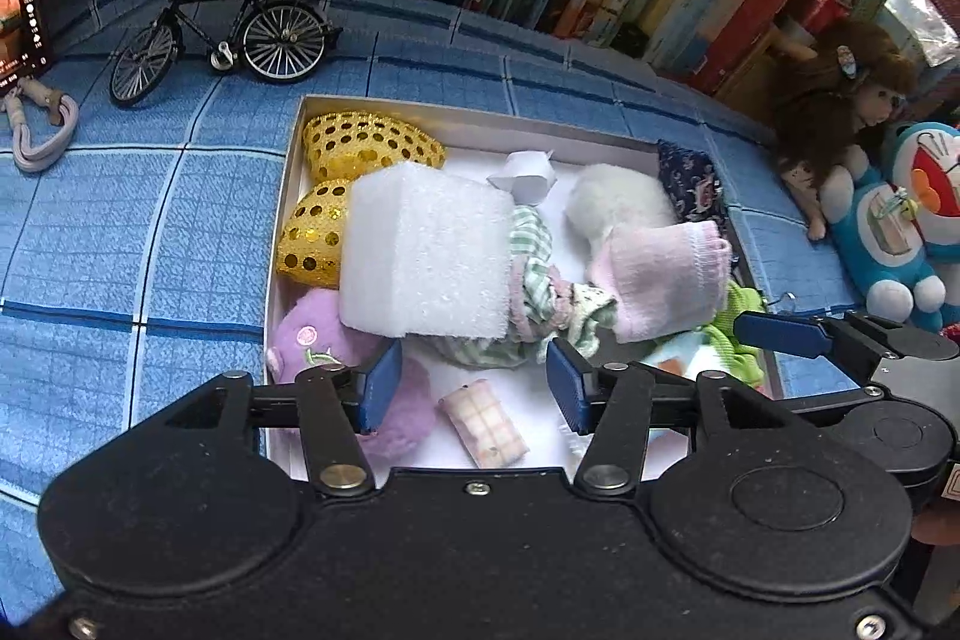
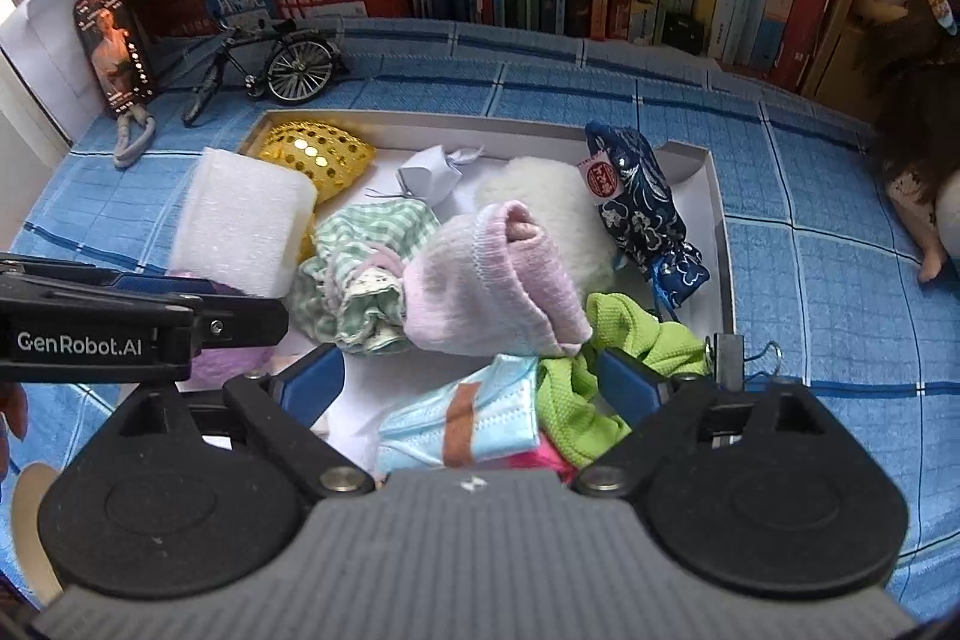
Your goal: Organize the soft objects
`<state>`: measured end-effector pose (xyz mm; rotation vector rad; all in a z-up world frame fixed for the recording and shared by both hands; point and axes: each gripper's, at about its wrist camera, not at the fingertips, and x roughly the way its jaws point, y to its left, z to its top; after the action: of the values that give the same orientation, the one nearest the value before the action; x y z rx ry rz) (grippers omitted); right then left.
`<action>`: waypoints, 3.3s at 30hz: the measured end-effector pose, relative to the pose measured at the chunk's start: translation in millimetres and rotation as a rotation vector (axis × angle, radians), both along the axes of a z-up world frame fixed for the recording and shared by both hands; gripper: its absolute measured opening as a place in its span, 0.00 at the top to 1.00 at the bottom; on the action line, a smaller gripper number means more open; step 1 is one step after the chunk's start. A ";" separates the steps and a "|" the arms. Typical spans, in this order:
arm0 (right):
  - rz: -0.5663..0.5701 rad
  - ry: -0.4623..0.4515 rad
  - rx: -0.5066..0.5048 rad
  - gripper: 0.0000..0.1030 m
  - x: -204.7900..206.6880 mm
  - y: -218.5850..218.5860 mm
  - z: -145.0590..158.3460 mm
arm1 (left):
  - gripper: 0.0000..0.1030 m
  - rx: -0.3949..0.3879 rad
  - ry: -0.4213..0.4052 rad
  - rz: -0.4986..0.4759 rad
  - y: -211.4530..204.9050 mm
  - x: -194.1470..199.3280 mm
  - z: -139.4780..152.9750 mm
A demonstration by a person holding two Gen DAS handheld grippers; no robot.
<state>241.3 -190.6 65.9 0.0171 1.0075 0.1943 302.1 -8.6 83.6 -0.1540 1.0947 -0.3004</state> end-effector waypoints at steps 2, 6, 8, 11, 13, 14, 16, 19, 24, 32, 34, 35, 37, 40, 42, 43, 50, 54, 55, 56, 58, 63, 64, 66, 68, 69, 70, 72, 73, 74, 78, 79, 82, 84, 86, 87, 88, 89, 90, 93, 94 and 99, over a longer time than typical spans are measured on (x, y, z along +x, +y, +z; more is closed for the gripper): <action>0.005 -0.018 0.004 0.06 -6.6 -1.3 4.8 | 0.46 -0.001 -0.022 0.003 0.4 -8.3 5.4; 0.021 -0.060 -0.009 0.05 -21.9 -2.9 13.9 | 0.40 0.004 -0.091 -0.007 1.0 -29.4 18.3; 0.027 -0.084 -0.014 0.05 -30.5 -3.9 18.9 | 0.38 0.002 -0.120 -0.008 0.5 -40.0 23.8; 0.033 -0.117 -0.002 0.04 -43.0 -6.7 25.5 | 0.36 -0.008 -0.152 -0.012 0.4 -53.4 31.8; 0.032 -0.142 0.003 0.04 -51.6 -8.8 30.6 | 0.33 -0.015 -0.176 -0.013 0.3 -62.6 37.1; 0.032 -0.156 0.003 0.04 -56.1 -10.2 33.4 | 0.30 -0.014 -0.192 -0.015 -0.5 -67.3 40.0; 0.033 -0.187 0.007 0.03 -66.1 -11.9 39.0 | 0.28 -0.005 -0.227 -0.016 -1.0 -76.3 45.4; 0.035 -0.230 0.014 0.02 -78.9 -14.4 45.4 | 0.25 0.009 -0.296 -0.023 -2.8 -92.6 54.2; 0.032 -0.294 0.028 0.01 -102.0 -20.4 52.7 | 0.20 -0.005 -0.372 -0.031 -2.7 -118.3 63.8; 0.016 -0.392 0.045 0.00 -137.1 -27.6 57.0 | 0.13 -0.029 -0.491 -0.040 -2.7 -162.7 74.5; 0.010 -0.416 0.049 0.00 -145.6 -28.8 56.2 | 0.13 -0.040 -0.504 -0.045 -1.4 -171.4 75.5; 0.006 -0.425 0.052 0.00 -149.3 -29.8 55.6 | 0.12 -0.045 -0.512 -0.046 -0.7 -176.3 75.8; -0.001 -0.444 0.054 0.00 -156.7 -31.1 53.6 | 0.11 -0.050 -0.532 -0.052 0.9 -186.5 75.7; -0.011 -0.469 0.050 0.00 -167.4 -32.1 49.7 | 0.09 -0.039 -0.567 -0.056 2.2 -200.5 74.0; -0.016 -0.481 0.047 0.00 -173.2 -32.2 47.6 | 0.09 -0.032 -0.581 -0.054 3.0 -208.5 72.3; -0.019 -0.487 0.047 0.00 -175.8 -32.4 46.3 | 0.09 -0.032 -0.587 -0.051 3.6 -212.2 70.9; -0.041 -0.525 0.029 0.00 -192.2 -31.6 35.6 | 0.07 -0.038 -0.616 -0.034 8.7 -230.5 63.4; -0.053 -0.552 0.003 0.00 -204.5 -31.9 29.8 | 0.07 -0.034 -0.642 -0.023 13.2 -242.2 59.2; -0.055 -0.554 0.002 0.00 -206.6 -33.2 28.8 | 0.07 -0.030 -0.647 -0.021 13.8 -244.4 58.1; -0.058 -0.556 0.002 0.00 -209.3 -34.1 27.5 | 0.07 -0.025 -0.652 -0.019 14.8 -247.4 56.3; -0.068 -0.564 -0.001 0.00 -214.7 -36.1 25.1 | 0.06 -0.015 -0.658 -0.013 16.8 -251.9 52.9; -0.095 -0.594 -0.016 0.00 -225.8 -40.4 18.2 | 0.06 0.000 -0.674 0.011 22.4 -264.0 42.9; -0.102 -0.602 -0.014 0.00 -228.1 -41.1 16.0 | 0.06 0.003 -0.675 0.015 23.3 -266.0 40.6; -0.114 -0.617 -0.006 0.00 -231.6 -42.4 12.6 | 0.06 0.012 -0.682 0.031 25.1 -271.1 35.6; -0.130 -0.646 0.009 0.00 -237.0 -43.8 8.6 | 0.06 0.023 -0.696 0.045 27.1 -277.0 30.6; -0.135 -0.663 0.018 0.00 -240.6 -44.1 6.0 | 0.05 0.027 -0.704 0.053 27.9 -280.3 27.9; -0.138 -0.676 0.023 0.00 -243.9 -44.0 3.8 | 0.05 0.033 -0.711 0.060 28.6 -283.2 25.3; -0.143 -0.698 0.028 0.00 -249.9 -43.4 -1.3 | 0.04 0.045 -0.720 0.075 30.4 -289.9 18.9; -0.145 -0.707 0.028 0.00 -252.5 -42.6 -4.0 | 0.04 0.046 -0.719 0.083 31.5 -292.3 15.8; -0.145 -0.713 0.026 0.00 -255.1 -41.8 -6.9 | 0.04 0.046 -0.717 0.088 32.6 -294.3 13.2; -0.148 -0.717 0.017 0.00 -262.0 -38.9 -17.7 | 0.04 0.045 -0.700 0.123 38.2 -302.0 1.6; -0.152 -0.713 0.019 0.00 -263.3 -38.1 -21.2 | 0.04 0.052 -0.698 0.134 39.3 -303.9 -1.9; -0.164 -0.695 0.028 0.00 -265.5 -36.6 -31.8 | 0.04 0.074 -0.690 0.161 42.3 -308.7 -12.3; -0.170 -0.684 0.027 0.00 -267.3 -35.5 -38.4 | 0.04 0.084 -0.673 0.170 43.6 -311.4 -20.2; -0.181 -0.672 0.023 0.00 -269.6 -34.2 -45.5 | 0.04 0.091 -0.652 0.172 44.1 -313.4 -27.0; -0.184 -0.665 0.024 0.00 -270.2 -33.8 -48.2 | 0.04 0.095 -0.646 0.173 44.0 -314.4 -30.0; -0.187 -0.656 0.026 0.00 -270.9 -33.3 -51.5 | 0.04 0.101 -0.640 0.174 43.5 -315.3 -33.6; -0.191 -0.649 0.027 0.00 -271.7 -32.9 -54.7 | 0.04 0.109 -0.634 0.172 42.6 -315.7 -36.9; -0.194 -0.643 0.024 0.00 -272.4 -32.7 -57.4 | 0.04 0.117 -0.628 0.168 41.8 -315.9 -40.4; -0.200 -0.621 0.006 0.00 -271.8 -31.5 -65.3 | 0.04 0.141 -0.609 0.161 38.8 -313.8 -49.0; -0.203 -0.615 0.001 0.00 -271.7 -30.9 -68.0 | 0.04 0.145 -0.602 0.163 38.1 -313.3 -52.4; -0.217 -0.590 -0.005 0.00 -270.3 -30.4 -76.4 | 0.04 0.159 -0.571 0.170 36.9 -309.0 -65.3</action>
<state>-29.0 -221.0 -10.5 0.0611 0.4126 -0.0071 -6.9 28.3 18.3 -0.0142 0.5314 -0.0910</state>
